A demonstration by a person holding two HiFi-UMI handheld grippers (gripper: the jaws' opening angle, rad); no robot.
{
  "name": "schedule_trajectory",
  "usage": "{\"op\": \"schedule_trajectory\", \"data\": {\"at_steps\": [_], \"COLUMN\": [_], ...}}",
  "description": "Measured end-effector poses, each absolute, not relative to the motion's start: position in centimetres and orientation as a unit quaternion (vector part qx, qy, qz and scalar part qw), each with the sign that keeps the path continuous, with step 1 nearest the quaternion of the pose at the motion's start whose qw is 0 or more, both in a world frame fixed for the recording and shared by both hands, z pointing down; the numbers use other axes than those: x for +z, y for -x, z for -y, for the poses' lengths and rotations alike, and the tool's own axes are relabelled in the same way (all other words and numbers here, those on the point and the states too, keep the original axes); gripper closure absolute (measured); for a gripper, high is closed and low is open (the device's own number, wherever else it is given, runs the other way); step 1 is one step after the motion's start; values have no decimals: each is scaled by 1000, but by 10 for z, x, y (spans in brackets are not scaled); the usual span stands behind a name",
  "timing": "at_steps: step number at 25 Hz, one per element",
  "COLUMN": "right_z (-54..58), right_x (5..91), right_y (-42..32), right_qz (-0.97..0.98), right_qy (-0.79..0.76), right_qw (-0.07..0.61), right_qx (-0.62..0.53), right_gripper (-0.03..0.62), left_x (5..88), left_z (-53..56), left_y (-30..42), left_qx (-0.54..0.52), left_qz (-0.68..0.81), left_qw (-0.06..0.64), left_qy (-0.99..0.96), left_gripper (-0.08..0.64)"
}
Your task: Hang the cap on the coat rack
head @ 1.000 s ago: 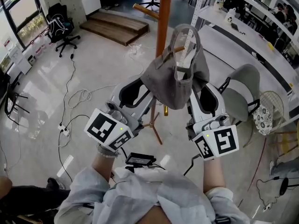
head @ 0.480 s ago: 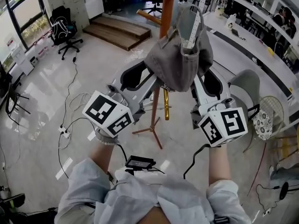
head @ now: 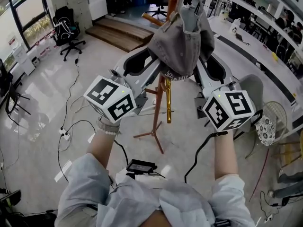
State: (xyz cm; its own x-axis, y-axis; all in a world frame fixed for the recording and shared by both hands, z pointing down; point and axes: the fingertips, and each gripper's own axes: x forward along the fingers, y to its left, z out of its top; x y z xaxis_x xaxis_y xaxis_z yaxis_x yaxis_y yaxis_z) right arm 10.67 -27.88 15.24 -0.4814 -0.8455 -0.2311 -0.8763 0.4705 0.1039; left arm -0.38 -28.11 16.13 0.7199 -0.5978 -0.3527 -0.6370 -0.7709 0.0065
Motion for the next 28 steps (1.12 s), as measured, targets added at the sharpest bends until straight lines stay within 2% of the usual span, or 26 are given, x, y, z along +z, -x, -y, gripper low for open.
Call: {"op": "schedule_trajectory", "data": {"at_steps": [13, 28], "right_z": [305, 343], "right_x": [135, 155], "right_y": [-100, -101], "right_qz": [-860, -868], "right_qy": [498, 493], "right_qw": [59, 33], "right_qx": [96, 48], "right_gripper": [468, 468], "left_x": [142, 156], "left_z": [301, 331], "left_y": [10, 11], "left_qx": [180, 180], "left_qz": [-328, -344], "left_qw": [67, 32], "left_qy": [925, 921], "left_gripper": [407, 407]}}
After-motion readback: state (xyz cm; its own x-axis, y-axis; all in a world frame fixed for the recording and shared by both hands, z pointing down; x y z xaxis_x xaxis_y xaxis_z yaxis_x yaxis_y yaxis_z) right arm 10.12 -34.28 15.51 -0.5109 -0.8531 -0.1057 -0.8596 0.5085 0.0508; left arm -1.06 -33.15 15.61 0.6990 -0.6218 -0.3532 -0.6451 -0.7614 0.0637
